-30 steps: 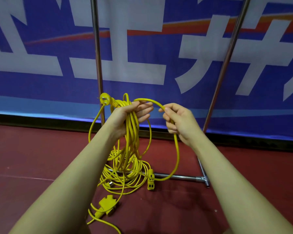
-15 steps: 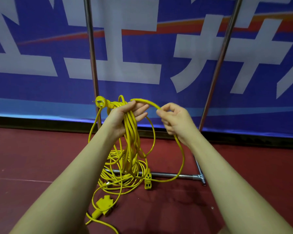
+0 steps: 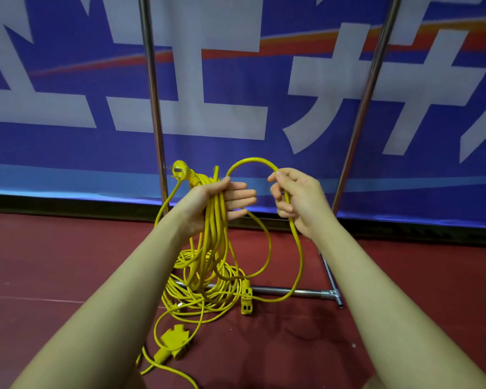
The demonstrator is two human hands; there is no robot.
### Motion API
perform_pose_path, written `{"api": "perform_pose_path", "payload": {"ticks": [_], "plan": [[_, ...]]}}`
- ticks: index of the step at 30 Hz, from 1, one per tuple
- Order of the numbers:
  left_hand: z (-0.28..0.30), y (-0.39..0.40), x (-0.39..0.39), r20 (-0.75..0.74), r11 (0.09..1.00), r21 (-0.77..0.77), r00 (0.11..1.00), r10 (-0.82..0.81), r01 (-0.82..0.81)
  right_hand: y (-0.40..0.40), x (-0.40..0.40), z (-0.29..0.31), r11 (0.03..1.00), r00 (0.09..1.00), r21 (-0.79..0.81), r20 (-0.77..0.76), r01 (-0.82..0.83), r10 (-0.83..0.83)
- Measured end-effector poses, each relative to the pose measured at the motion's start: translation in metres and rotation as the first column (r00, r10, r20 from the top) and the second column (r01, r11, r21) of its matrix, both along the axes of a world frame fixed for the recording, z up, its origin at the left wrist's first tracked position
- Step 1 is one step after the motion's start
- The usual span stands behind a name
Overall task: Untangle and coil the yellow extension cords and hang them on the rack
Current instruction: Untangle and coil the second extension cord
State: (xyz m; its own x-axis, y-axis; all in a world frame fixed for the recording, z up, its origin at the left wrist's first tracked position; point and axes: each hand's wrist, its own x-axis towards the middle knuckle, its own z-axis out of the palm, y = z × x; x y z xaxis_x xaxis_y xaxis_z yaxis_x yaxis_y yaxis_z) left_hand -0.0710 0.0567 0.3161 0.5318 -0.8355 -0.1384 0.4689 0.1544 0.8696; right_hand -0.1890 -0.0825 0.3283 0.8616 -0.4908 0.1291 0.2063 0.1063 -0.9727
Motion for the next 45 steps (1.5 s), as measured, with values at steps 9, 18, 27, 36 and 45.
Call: {"api": "perform_pose_path", "payload": {"ticks": [9,18,27,36,45], "plan": [[0.001,-0.007,-0.001,-0.171,0.920,-0.367,0.982,0.079,-0.138,-0.001,-0.006,-0.006,0.962,0.940,-0.060,-0.234,-0.267,0.246],[0.010,-0.005,-0.003,-0.168,0.930,-0.270,0.963,0.210,-0.250,0.006,-0.010,-0.003,0.924,0.910,-0.136,-0.271,-0.358,0.314],[0.013,-0.006,-0.007,-0.210,0.891,-0.336,0.947,0.244,-0.305,0.016,0.003,-0.007,0.910,0.930,-0.200,-0.147,-0.363,0.338],[0.017,-0.001,-0.003,-0.257,0.886,-0.392,0.955,0.151,-0.246,0.019,0.006,-0.022,0.900,0.907,-0.222,-0.288,-0.375,0.307],[0.022,0.006,-0.003,-0.193,0.932,-0.339,0.979,0.060,-0.124,0.021,0.008,-0.026,0.851,0.881,-0.267,-0.279,-0.453,0.382]]}}
